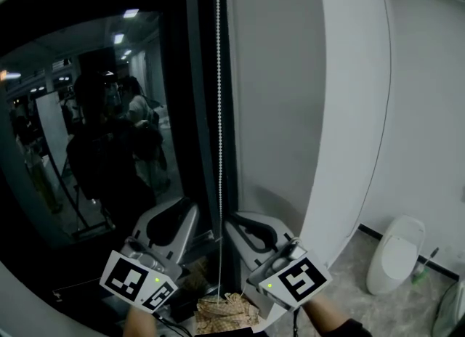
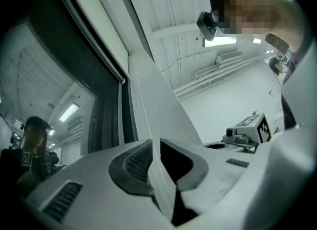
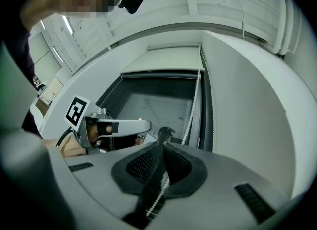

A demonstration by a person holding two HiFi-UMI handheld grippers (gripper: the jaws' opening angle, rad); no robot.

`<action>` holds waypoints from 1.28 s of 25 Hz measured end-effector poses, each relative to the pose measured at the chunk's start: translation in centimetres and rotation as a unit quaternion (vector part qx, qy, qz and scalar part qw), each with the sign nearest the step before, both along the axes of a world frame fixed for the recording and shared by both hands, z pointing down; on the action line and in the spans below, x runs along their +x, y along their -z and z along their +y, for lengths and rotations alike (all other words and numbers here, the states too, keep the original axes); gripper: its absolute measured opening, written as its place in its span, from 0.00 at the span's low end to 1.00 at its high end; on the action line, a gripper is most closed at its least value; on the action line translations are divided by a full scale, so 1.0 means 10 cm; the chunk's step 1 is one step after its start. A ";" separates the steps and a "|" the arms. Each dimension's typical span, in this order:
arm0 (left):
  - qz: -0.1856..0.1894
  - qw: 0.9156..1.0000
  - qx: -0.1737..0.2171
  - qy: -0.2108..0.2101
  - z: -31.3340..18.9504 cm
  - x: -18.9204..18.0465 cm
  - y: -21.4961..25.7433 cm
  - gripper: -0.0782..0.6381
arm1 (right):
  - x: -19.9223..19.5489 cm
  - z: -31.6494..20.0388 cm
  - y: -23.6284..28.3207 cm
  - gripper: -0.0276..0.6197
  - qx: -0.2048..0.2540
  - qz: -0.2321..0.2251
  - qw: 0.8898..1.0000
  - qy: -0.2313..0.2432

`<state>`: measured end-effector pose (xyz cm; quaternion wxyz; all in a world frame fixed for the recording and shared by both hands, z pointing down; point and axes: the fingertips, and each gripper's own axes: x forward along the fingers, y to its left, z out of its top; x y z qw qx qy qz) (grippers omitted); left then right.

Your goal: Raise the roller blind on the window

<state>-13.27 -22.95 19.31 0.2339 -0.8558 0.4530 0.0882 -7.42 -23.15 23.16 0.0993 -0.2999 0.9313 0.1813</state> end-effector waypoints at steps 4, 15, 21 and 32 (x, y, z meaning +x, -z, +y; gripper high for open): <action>-0.005 1.000 -0.006 0.013 -0.02 -0.02 -0.02 0.13 | -0.02 -0.02 0.05 0.06 -0.002 -0.005 1.000 0.002; -0.017 1.000 -0.010 0.021 -0.04 -0.03 -0.11 0.13 | -0.06 -0.06 0.18 0.06 -0.006 -0.017 1.000 0.008; -0.017 1.000 -0.011 0.017 -0.06 -0.01 -0.13 0.13 | -0.07 -0.08 0.20 0.06 -0.013 -0.017 1.000 0.004; -0.016 1.000 -0.014 0.021 -0.12 0.01 -0.17 0.13 | -0.02 -0.14 0.19 0.06 -0.017 -0.015 1.000 -0.002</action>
